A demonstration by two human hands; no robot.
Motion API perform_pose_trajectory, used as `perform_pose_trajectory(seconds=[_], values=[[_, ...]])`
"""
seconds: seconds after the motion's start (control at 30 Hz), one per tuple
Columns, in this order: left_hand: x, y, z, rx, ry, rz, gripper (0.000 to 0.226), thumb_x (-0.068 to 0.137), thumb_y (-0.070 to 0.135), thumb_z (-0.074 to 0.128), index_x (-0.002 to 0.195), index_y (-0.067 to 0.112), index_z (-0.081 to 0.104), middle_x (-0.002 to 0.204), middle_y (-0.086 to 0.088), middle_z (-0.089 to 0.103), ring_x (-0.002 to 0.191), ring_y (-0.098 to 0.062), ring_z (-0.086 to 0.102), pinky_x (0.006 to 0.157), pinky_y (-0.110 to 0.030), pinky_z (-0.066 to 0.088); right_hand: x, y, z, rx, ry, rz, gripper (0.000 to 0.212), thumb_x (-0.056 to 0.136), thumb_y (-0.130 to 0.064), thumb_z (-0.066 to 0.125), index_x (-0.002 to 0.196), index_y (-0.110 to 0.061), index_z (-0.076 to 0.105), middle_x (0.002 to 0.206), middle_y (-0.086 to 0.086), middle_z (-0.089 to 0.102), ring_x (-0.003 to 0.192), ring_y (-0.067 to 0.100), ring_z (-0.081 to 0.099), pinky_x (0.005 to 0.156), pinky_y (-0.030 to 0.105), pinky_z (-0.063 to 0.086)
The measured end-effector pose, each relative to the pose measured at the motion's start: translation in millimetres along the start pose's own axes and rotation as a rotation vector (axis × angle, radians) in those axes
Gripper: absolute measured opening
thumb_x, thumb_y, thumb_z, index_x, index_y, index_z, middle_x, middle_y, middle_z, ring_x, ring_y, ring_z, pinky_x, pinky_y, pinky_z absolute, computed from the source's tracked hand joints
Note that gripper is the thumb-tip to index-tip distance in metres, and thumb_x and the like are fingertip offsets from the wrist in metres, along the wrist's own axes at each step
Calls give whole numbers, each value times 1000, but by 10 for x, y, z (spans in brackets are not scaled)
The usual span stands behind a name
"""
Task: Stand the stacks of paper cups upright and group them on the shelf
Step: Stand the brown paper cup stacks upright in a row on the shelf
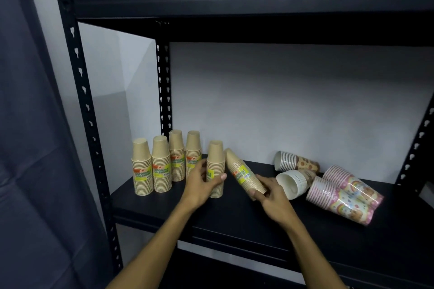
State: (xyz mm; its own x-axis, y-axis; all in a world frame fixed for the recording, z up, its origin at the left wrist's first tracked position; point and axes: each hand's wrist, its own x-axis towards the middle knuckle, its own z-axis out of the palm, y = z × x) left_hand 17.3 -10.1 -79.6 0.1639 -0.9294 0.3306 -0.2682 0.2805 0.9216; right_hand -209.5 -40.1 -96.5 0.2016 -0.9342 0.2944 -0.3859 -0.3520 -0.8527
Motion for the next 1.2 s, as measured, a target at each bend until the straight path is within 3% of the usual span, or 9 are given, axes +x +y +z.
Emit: perform_pose_trajectory(seconds=[0.1, 0.27, 0.47, 0.63, 0.77, 0.87, 0.97, 1.07, 1.2], values=[[-49, -80, 91, 23, -23, -2, 55, 82, 23, 82, 125, 33, 49, 115, 24, 60, 109, 9, 58, 80, -2, 44, 1, -4, -16, 90, -56, 17, 38, 91, -16, 70, 126, -15, 57, 120, -1, 65, 111, 11, 63, 98, 29, 50], [-36, -122, 89, 9, -112, 26, 60, 78, 24, 85, 131, 23, 56, 123, 14, 67, 114, 7, 60, 88, -8, 45, -32, -6, -12, 270, -122, 51, 36, 83, -8, 77, 109, -5, 51, 114, 9, 70, 104, 17, 70, 95, 39, 56], [-55, -164, 68, 10, -152, 36, 69, 74, 23, 87, 134, 26, 53, 122, 20, 64, 113, 14, 57, 92, -7, 43, -55, -28, 48, 192, -78, -24, 59, 75, -5, 84, 119, -14, 46, 117, 5, 61, 104, 14, 65, 90, 29, 55], [-25, -240, -7, -21, -257, -21, 82, 79, 22, 84, 149, 24, 41, 137, 7, 62, 126, -5, 57, 106, -25, 45, -61, -17, 85, 94, -41, -40, 62, 74, -12, 85, 123, -25, 50, 120, -9, 64, 110, 4, 63, 98, 27, 52], [-18, -248, 29, 26, -194, -13, 70, 75, 21, 87, 136, 18, 54, 125, 5, 68, 115, -8, 64, 105, -35, 50, -56, -2, 96, 55, -8, -7, 60, 74, -15, 86, 121, -25, 49, 118, -10, 65, 110, 5, 63, 99, 30, 52], [-13, -231, 46, 61, -160, -22, 82, 65, 31, 93, 136, 19, 52, 122, 6, 67, 112, -8, 64, 101, -34, 52, -67, -21, 84, 60, 12, 1, 66, 71, -21, 88, 123, -24, 48, 118, -9, 64, 109, 4, 62, 96, 27, 52], [4, -238, 1, -5, -228, -77, 92, 65, 25, 94, 142, 22, 43, 128, 5, 64, 116, -8, 62, 100, -25, 50, -73, -49, 73, 79, 75, 11, 75, 66, -28, 91, 125, -20, 46, 115, -7, 62, 105, 6, 61, 88, 22, 50], [14, -258, -31, -78, -244, -100, 80, 70, 10, 89, 138, 19, 48, 125, 2, 67, 115, -10, 64, 93, -18, 52, -58, -42, 85, 45, 80, 9, 65, 68, -25, 90, 119, -19, 50, 108, -4, 65, 100, 9, 63, 87, 25, 52], [16, -273, 8, -35, -165, -80, 70, 67, 9, 91, 128, 11, 57, 117, -1, 69, 110, -14, 67, 97, -30, 54, -30, 6, 76, 29, 25, 14, 49, 75, -20, 85, 115, -18, 56, 110, -5, 69, 104, 8, 65, 96, 29, 52]])
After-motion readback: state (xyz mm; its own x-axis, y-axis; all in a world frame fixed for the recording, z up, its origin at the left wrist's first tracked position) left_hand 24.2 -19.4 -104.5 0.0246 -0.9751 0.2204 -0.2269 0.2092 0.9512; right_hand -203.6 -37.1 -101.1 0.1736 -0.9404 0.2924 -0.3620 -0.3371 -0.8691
